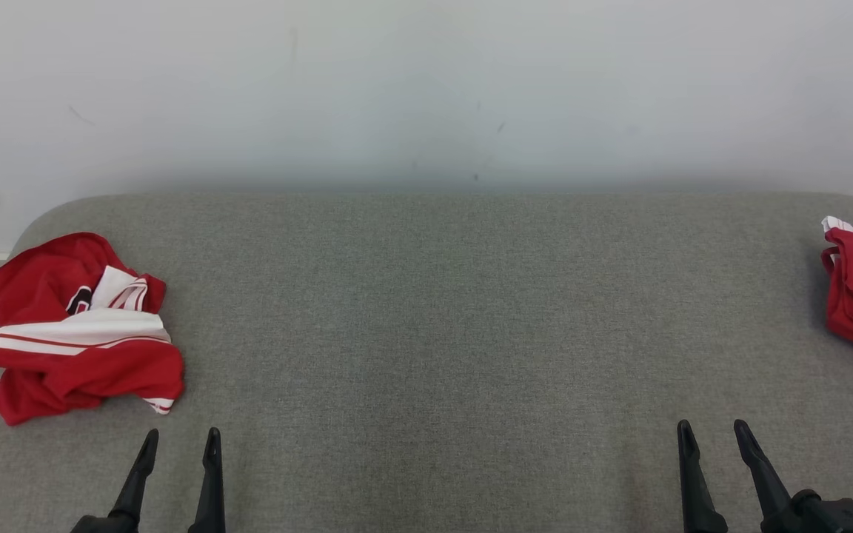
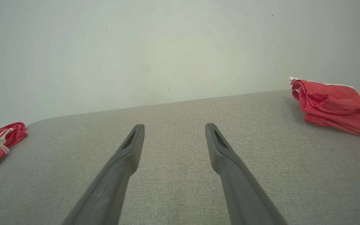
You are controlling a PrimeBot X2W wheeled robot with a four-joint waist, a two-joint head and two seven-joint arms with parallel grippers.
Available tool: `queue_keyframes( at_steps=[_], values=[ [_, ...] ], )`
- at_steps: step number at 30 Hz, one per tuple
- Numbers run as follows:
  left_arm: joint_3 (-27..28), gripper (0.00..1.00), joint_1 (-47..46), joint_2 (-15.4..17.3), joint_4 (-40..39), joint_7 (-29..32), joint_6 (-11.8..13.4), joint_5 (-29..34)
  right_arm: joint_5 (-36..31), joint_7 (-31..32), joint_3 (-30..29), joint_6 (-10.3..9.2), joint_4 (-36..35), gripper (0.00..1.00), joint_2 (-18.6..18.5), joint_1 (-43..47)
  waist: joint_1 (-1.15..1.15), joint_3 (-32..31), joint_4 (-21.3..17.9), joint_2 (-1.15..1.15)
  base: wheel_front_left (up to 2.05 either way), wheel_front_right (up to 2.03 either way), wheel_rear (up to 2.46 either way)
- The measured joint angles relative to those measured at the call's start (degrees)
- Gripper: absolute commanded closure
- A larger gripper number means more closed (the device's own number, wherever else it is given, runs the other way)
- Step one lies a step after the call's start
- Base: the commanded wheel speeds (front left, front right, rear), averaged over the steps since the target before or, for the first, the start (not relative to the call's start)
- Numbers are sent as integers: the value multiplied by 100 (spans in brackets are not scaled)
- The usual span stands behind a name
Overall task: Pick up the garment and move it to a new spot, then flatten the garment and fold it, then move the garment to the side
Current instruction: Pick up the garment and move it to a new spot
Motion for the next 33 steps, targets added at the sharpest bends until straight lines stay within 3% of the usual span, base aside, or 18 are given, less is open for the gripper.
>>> queue_keyframes(
  at_steps=[14, 33],
  values=[
    [3, 0, -25, 30, 66, 0, 0, 9, 162, -31, 58, 0, 153, 0, 4, 8, 0, -14, 361, 0, 0, 0, 0],
    [230, 0, -79, 176, 238, 0, 22, 5, 299, -166, 334, 0, 572, 0, 10, -248, 0, 41, 1896, 1, 0, 0, 0]
  ],
)
